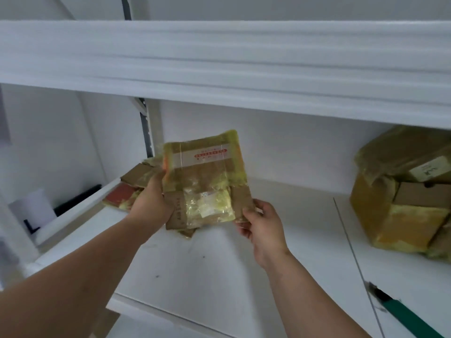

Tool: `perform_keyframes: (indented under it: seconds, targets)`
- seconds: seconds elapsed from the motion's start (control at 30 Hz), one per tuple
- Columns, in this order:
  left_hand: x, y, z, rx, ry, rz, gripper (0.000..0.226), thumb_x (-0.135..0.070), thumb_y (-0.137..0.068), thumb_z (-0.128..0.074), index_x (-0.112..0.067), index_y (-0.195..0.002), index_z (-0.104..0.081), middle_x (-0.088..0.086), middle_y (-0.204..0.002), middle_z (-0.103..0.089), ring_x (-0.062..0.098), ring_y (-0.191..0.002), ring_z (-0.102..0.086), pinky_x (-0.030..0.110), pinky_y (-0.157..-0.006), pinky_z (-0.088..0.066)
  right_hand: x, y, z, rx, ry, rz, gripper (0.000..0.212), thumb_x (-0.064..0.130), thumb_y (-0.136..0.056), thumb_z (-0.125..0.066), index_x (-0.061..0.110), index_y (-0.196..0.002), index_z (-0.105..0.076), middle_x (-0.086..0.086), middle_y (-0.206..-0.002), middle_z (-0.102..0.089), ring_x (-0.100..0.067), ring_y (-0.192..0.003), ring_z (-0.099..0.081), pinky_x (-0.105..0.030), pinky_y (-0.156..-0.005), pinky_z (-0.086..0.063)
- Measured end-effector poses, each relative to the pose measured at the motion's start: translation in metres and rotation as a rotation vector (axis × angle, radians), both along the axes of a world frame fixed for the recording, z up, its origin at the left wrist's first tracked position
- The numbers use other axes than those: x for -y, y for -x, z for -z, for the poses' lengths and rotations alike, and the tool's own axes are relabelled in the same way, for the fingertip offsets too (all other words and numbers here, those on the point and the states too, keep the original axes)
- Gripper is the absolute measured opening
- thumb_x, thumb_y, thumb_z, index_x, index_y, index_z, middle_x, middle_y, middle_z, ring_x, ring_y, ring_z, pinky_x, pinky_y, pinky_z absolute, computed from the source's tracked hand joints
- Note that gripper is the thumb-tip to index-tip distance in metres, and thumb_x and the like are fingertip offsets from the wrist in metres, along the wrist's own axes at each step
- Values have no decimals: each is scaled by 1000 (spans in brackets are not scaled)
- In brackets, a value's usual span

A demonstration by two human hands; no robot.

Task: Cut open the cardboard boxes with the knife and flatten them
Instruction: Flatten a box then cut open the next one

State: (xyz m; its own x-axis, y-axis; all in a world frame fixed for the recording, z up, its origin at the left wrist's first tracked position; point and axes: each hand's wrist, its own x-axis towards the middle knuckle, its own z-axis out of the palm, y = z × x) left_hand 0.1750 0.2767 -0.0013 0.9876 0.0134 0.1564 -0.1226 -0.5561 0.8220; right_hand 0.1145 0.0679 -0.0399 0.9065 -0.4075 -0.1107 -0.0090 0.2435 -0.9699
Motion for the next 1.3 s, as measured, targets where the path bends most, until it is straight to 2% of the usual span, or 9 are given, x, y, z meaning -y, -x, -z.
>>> perform_keyframes:
  seconds: [0.1, 0.27, 0.47, 0.6, 0.73, 0.87, 0.97, 1.17, 1.3]
  targets:
    - [-22, -25, -9, 108, -100, -84, 43, -15, -92, -54, -22, -133, -45, 2, -114, -51, 22, -88, -53, 35, -71, -46, -25, -17, -3, 18, 184, -51, 46, 4, -94, -60, 29, -128, -42, -8, -80, -70, -14, -62, -63, -31, -70, -54]
    - [-52, -58, -10, 204, -217, -67, 14, -10, -94, -49, -16, -99, -60, 3, -133, -38, 9, -74, -48, 28, -67, -48, -67, -41, -8, 40, 268, -97, 29, 2, -94, -60, 25, -113, -57, -4, -108, -64, -5, -73, -67, -23, -78, -57]
    - [-66, -78, -21, 258, -291, 85, 18, -20, -84, -65, -17, -101, -69, -4, -147, -32, 14, -123, -47, 20, -93, -34, -86, -71, -18, 19, 533, -94, 28, 22, -99, -58, 29, -126, -60, 9, -124, -62, -11, -116, -58, -28, -102, -45]
    - [-74, -85, -29, 255, -426, 274, 42, -30, -82, -69, -33, -123, -62, -15, -152, -20, 12, -137, -30, 20, -103, -26, -93, -85, -18, -20, 575, -141, 40, 27, -101, -53, 32, -141, -50, 9, -141, -53, -14, -129, -49, -31, -109, -41]
    - [-85, -111, -19, 283, -671, 294, 45, -49, -82, -53, -40, -126, -56, -20, -159, -3, 24, -134, -34, 37, -111, -31, -101, -99, -11, -69, 673, -219, 56, 23, -101, -46, 43, -151, -31, 12, -157, -34, -16, -145, -31, -42, -120, -25]
    - [-90, -118, 1, 204, -969, 180, 39, -37, -93, -44, -42, -132, -47, -17, -152, -19, 25, -127, -33, 40, -105, -29, -107, -108, -8, -245, 1176, -292, 56, 24, -105, -34, 41, -155, -15, 8, -157, -34, -21, -144, -30, -43, -114, -20]
    - [-85, -115, 17, 174, -1147, 184, 52, -37, -93, -47, -40, -143, -33, -10, -157, -19, 24, -139, -25, 43, -110, -22, -104, -108, -1, -316, 1502, -241, 48, 33, -104, -34, 43, -151, -25, -3, -147, -33, -29, -134, -28, -47, -111, -20]
    - [-81, -116, 34, 20, -1177, 230, 66, -59, -97, -20, -37, -155, 6, -6, -164, -3, 20, -150, -6, 51, -116, -5, -99, -111, 10, -240, 1725, -407, 61, 44, -101, -38, 29, -156, -17, 2, -166, -1, -23, -152, 6, -55, -116, 13]
    - [-76, -117, 37, -86, -1240, 282, 72, -72, -91, -17, -43, -153, 5, -3, -165, 4, 23, -151, -1, 55, -115, -5, -93, -113, 20, -317, 1724, -524, 72, 51, -100, -40, 26, -158, -4, 4, -167, 6, -20, -153, 8, -59, -113, 18]
